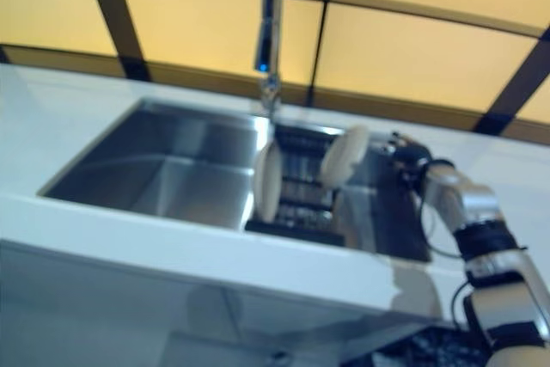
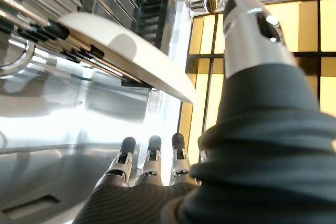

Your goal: Take plates into dishwasher

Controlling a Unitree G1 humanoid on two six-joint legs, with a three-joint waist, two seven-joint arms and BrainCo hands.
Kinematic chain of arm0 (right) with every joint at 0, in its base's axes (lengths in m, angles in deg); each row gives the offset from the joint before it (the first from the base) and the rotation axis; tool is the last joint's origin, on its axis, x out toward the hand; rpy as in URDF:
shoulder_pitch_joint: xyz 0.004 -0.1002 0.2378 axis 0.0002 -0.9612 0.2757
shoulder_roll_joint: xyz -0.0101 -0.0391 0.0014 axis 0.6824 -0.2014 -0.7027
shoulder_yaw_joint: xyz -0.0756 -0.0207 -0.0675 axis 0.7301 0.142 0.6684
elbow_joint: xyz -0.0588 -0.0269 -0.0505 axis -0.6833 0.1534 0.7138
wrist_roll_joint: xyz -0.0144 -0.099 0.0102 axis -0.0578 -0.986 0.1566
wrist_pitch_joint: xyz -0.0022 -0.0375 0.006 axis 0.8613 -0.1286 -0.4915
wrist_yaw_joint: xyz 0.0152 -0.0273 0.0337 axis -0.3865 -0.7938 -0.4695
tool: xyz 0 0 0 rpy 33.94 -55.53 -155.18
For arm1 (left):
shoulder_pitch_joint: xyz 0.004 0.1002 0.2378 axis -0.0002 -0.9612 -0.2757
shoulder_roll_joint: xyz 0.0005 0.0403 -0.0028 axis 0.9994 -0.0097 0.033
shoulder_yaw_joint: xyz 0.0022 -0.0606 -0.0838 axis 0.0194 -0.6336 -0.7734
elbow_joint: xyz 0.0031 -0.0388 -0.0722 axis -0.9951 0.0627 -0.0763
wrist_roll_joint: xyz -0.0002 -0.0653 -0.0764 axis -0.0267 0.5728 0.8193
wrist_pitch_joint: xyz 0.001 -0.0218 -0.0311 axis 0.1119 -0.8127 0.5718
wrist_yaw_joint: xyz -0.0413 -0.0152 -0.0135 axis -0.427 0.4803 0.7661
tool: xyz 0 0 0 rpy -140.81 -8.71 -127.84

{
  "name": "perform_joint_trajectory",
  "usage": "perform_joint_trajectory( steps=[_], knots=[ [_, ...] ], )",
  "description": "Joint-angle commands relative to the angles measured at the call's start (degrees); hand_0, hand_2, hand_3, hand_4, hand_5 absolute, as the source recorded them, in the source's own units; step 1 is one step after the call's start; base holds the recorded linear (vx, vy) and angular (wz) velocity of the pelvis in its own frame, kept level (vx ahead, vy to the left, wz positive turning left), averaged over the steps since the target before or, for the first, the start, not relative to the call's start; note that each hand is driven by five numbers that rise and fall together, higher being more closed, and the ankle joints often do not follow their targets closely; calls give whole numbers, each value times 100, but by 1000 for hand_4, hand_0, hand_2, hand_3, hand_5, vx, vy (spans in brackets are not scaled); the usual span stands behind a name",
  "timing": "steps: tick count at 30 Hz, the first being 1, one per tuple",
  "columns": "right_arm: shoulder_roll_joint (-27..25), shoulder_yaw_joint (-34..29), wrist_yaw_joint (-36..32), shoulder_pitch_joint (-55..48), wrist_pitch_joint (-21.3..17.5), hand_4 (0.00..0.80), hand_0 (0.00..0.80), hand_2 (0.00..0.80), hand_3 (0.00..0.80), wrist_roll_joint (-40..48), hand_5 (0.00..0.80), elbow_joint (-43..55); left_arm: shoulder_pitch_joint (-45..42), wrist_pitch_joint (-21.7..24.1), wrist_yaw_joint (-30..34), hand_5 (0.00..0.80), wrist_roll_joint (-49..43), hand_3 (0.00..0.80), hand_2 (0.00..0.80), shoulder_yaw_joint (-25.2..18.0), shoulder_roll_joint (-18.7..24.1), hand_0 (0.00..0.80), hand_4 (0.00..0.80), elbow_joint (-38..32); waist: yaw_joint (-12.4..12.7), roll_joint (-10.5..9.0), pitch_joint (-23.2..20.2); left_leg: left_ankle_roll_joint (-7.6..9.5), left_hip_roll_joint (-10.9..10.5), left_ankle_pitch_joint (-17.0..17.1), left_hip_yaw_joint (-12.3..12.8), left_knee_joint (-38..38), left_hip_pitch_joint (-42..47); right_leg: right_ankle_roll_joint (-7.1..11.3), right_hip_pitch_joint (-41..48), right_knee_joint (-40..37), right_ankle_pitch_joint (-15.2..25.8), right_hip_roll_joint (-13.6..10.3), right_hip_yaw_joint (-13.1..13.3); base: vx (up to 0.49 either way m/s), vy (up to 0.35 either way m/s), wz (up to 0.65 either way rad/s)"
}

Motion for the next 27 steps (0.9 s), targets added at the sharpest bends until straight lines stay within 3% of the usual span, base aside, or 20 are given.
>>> perform_joint_trajectory(
  steps=[1, 27],
  knots=[
    [-182, 255, 76, 784, -101, 0, 0, 0, 0, 224, 0, -373, 125, 154, -55, 0, -18, 0, 0, 359, 196, 0, 0, 306, 200, -117, -185, -41, -31, -120, -174, -15, -84, 507, 155, 33, -13, -260, -124, 0, 0, 0],
    [-173, 466, 50, 1118, -38, 0, 0, 0, 0, 299, 0, -796, 146, 391, 109, 0, 224, 0, 0, 530, 244, 0, 0, 166, 236, -40, 120, -82, -16, -68, -200, -15, -244, 478, 15, 36, -10, -282, -175, -3, -3, 2]
  ],
)
